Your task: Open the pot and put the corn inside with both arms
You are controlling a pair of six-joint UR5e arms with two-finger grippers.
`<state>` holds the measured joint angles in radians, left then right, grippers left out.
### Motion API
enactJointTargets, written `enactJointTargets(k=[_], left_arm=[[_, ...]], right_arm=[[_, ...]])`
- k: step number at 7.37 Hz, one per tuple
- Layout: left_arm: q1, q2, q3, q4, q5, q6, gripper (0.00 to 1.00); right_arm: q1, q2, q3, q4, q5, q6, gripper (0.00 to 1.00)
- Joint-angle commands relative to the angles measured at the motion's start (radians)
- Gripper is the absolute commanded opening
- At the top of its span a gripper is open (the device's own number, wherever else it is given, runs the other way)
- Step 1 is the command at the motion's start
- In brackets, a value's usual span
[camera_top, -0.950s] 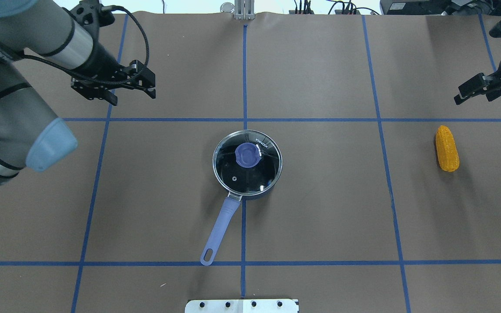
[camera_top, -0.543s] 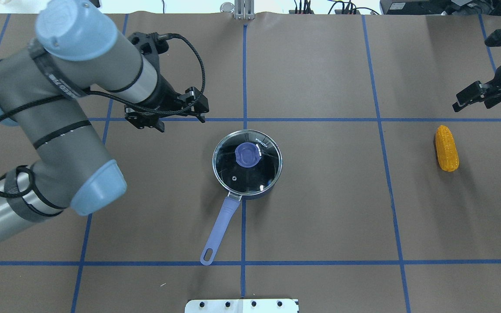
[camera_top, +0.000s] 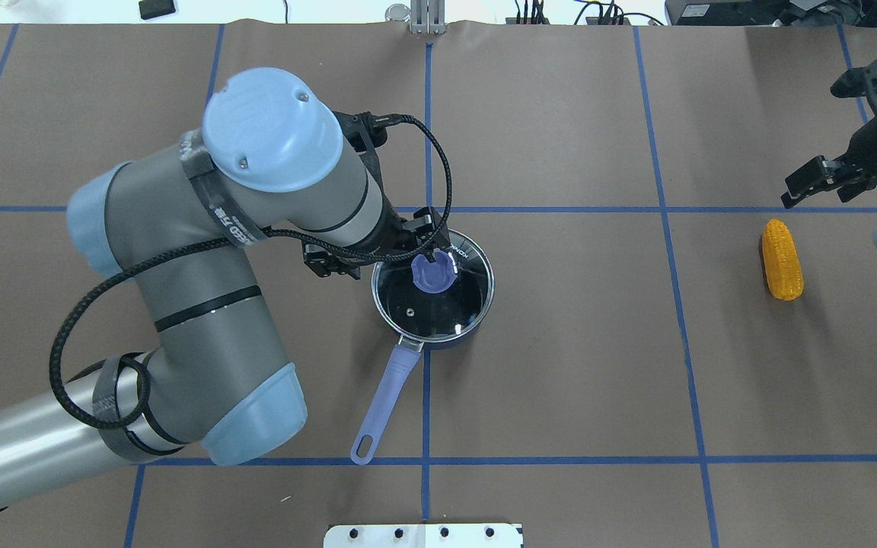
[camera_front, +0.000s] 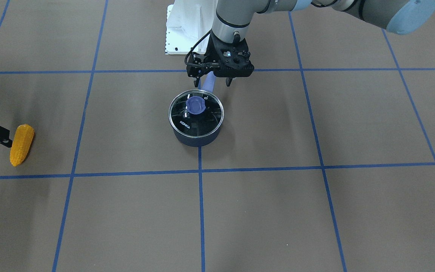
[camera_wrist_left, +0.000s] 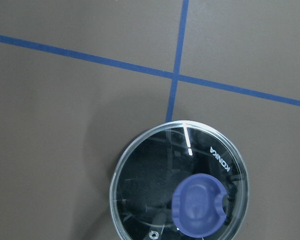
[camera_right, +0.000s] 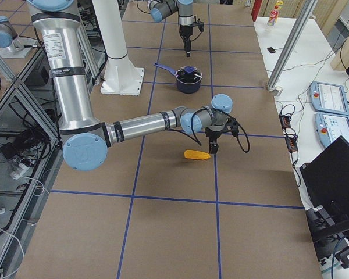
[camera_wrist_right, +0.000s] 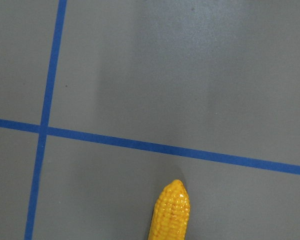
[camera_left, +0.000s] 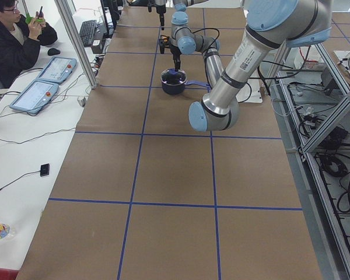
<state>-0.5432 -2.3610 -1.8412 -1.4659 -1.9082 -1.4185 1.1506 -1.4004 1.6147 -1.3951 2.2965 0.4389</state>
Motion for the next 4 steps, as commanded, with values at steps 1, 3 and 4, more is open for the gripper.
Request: enactJointTargets(k=[1,3,4], left_arm=[[0.054,-0.038,0.039,0.001,0.054,-0.026,0.97],[0.058,-0.064,0.074,-0.001,0.058,-0.027,0.97],[0.058,-0.081,0.103,-0.001,0.058,-0.026,0.97]], right_arm=[[-0.040,-0.012,-0.033,0.080,-0.061,0.040,1.00],[-0.073,-0.015,-0.068,0.192,-0.064,0.163,1.00],[-0.078,-0.022,-0.068,0.223,-0.063,0.175,1.00]])
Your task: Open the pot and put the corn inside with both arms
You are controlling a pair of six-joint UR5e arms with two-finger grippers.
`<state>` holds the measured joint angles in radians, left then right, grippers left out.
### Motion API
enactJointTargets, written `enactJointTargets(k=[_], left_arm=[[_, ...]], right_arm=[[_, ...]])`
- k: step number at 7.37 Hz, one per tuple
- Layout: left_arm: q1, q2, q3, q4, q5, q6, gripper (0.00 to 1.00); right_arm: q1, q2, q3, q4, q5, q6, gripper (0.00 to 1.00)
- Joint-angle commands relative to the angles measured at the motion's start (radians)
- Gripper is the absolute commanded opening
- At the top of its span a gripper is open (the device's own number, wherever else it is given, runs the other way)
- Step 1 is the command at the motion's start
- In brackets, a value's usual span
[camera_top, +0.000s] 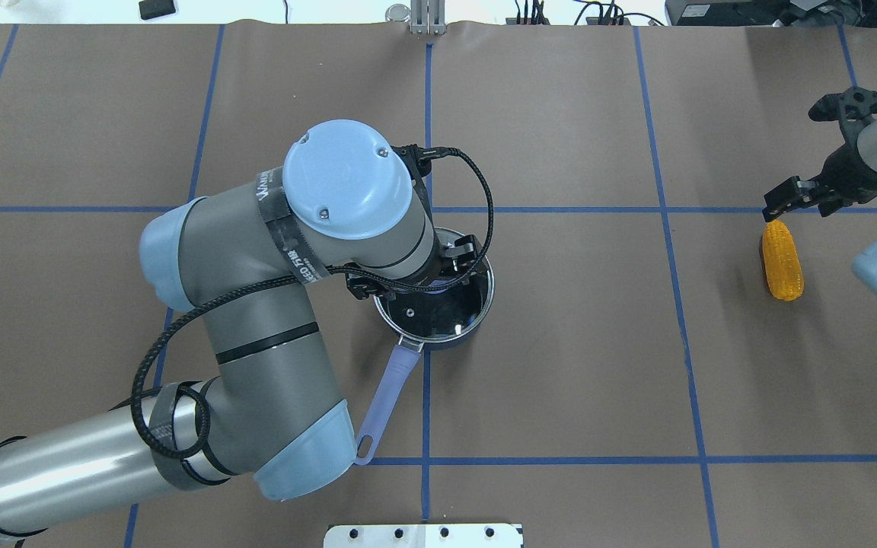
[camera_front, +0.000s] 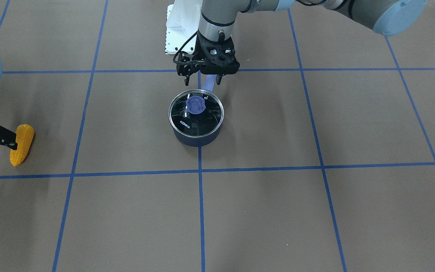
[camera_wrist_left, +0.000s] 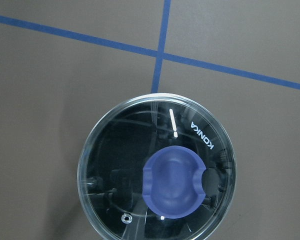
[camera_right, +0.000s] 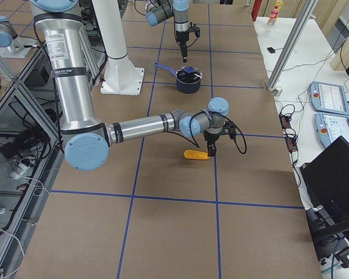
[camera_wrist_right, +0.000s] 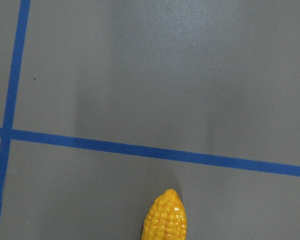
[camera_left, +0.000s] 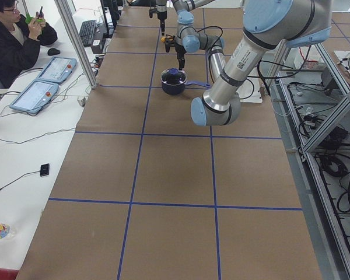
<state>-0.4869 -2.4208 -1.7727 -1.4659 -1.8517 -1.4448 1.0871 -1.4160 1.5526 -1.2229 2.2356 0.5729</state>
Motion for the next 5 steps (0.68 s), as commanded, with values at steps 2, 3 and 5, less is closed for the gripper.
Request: enactJointTargets(k=[2,3,5], left_arm=[[0.002,-0.023,0.050,-0.002,0.003,0.006,0.97],[0.002,-0.026,0.068,-0.005,0.003,0.009,0.97],[0.002,-0.037,0.094,-0.011,0.025,0.015,0.97]], right_arm=[[-0.024,-0.017,-0.009,0.052,-0.005,0.041,1.00],[-0.029,-0.017,-0.009,0.052,-0.007,0.041,1.00],[-0.029,-0.017,-0.009,0.052,-0.007,0.041,1.00]])
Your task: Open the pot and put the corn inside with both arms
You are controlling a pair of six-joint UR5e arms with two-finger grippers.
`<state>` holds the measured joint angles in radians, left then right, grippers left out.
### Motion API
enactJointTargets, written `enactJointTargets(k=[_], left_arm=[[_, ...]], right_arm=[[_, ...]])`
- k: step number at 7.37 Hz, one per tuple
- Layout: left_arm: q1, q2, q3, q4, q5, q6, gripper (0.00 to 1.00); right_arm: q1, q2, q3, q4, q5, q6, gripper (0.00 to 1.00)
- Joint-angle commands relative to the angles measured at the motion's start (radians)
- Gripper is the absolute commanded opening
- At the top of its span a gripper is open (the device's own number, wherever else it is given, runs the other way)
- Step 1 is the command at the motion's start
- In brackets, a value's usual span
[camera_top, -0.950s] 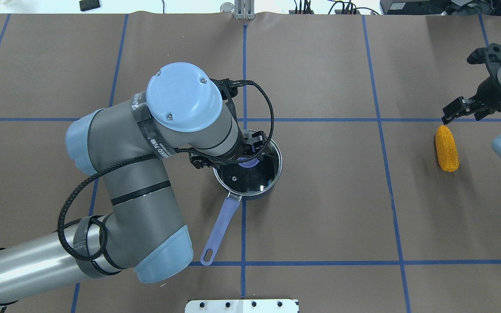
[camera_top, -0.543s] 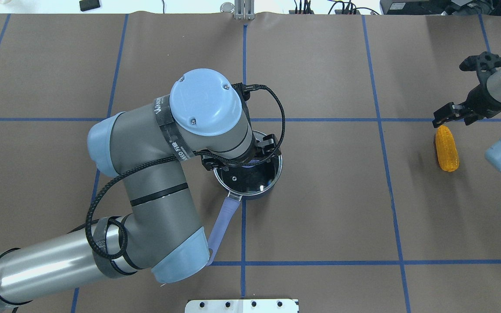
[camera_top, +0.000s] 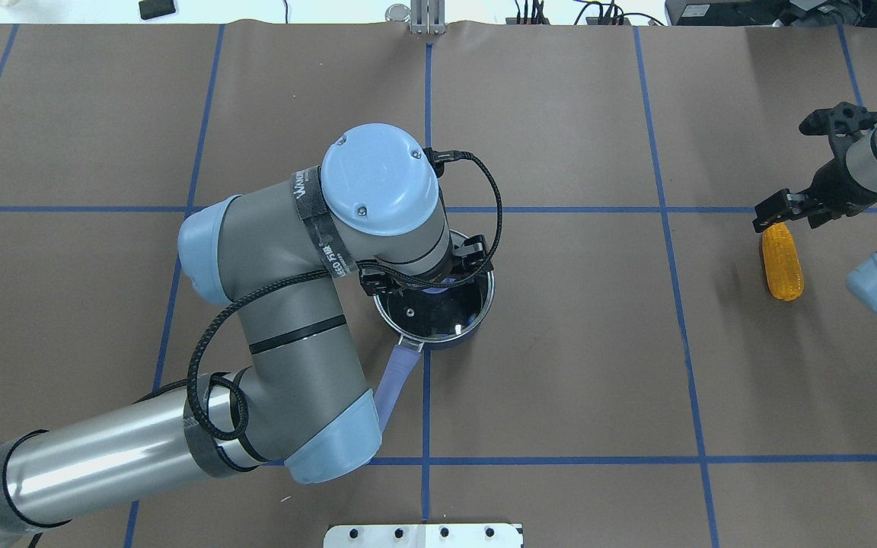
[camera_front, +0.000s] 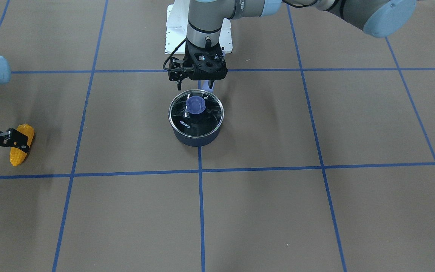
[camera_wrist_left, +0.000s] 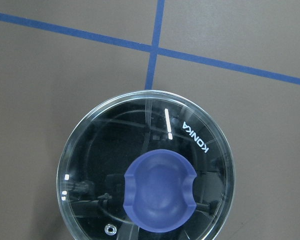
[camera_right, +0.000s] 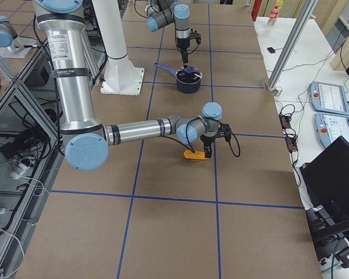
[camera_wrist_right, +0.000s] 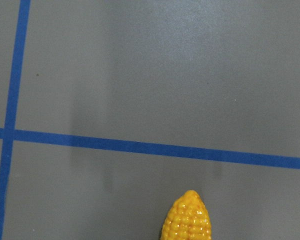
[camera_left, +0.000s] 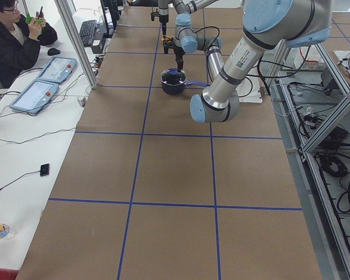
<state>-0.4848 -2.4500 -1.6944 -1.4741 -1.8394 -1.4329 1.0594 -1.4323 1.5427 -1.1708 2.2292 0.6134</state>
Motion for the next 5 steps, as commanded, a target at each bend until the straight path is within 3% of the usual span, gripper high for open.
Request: enactJointTargets(k=[1,5], left_arm=[[0.000,-0.020,0.036,-0.005,0.012,0.005,0.97],[-0.002,-0.020,0.097,-0.069,0.032,0.019,0.96]], right_arm=[[-0.001,0.000,-0.001,0.000,0.000,0.000,1.00],[-0.002,0.001,0.000,0.000,0.000,0.000,1.00]])
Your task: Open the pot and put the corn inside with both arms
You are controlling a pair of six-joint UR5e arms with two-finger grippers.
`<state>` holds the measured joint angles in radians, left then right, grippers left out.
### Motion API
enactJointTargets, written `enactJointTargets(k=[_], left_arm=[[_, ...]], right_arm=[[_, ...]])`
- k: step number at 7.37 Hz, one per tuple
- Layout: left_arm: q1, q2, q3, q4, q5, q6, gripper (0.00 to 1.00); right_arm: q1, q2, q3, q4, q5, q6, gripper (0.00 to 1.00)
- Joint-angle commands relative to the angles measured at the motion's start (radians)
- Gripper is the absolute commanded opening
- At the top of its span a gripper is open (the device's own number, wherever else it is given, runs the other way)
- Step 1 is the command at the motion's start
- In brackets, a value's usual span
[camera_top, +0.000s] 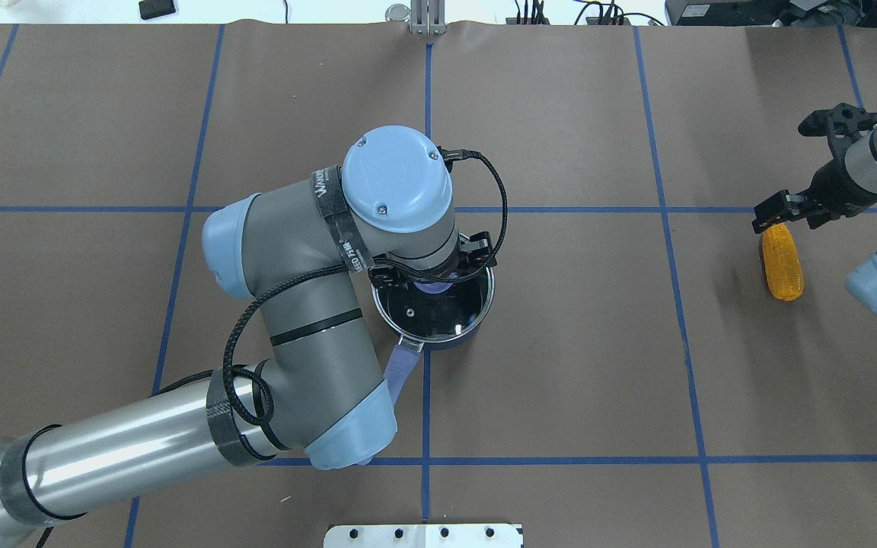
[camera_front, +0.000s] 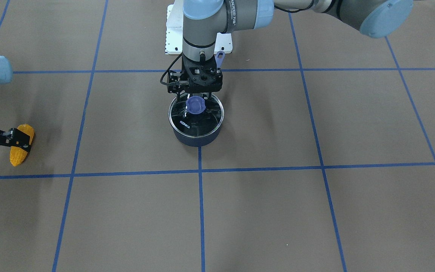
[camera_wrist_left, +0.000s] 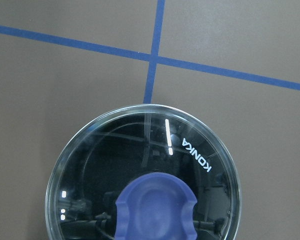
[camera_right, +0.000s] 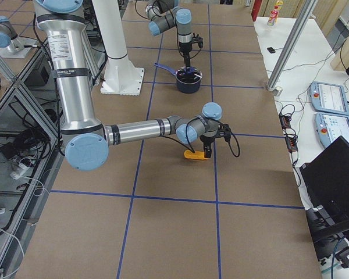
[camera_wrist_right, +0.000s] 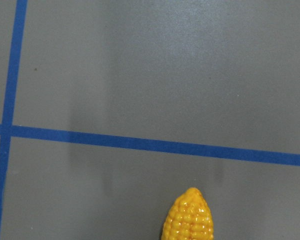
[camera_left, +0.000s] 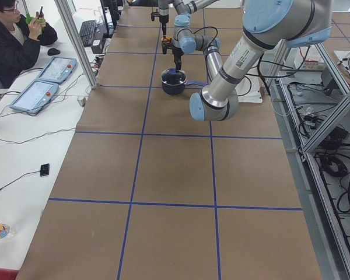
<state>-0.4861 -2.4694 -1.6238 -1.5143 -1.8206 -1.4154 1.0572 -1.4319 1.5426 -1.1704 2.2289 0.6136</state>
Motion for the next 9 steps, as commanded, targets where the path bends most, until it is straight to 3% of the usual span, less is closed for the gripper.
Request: enactJointTargets(k=[1,6,9], left_arm=[[0.000,0.000,0.051,-0.056,0.014,0.001,0.96],[-0.006,0.001,0.058,-0.058,0.015,0.021,0.92],[-0.009,0.001,0.062,-0.058,0.014,0.023,0.81]], right_arm=[[0.000,0.001,-0.001,0.000,0.000,0.000,1.00],[0.000,0.002,0.002,0.000,0.000,0.002,1.00],[0.000,0.001,0.002,0.000,0.000,0.000,1.00]])
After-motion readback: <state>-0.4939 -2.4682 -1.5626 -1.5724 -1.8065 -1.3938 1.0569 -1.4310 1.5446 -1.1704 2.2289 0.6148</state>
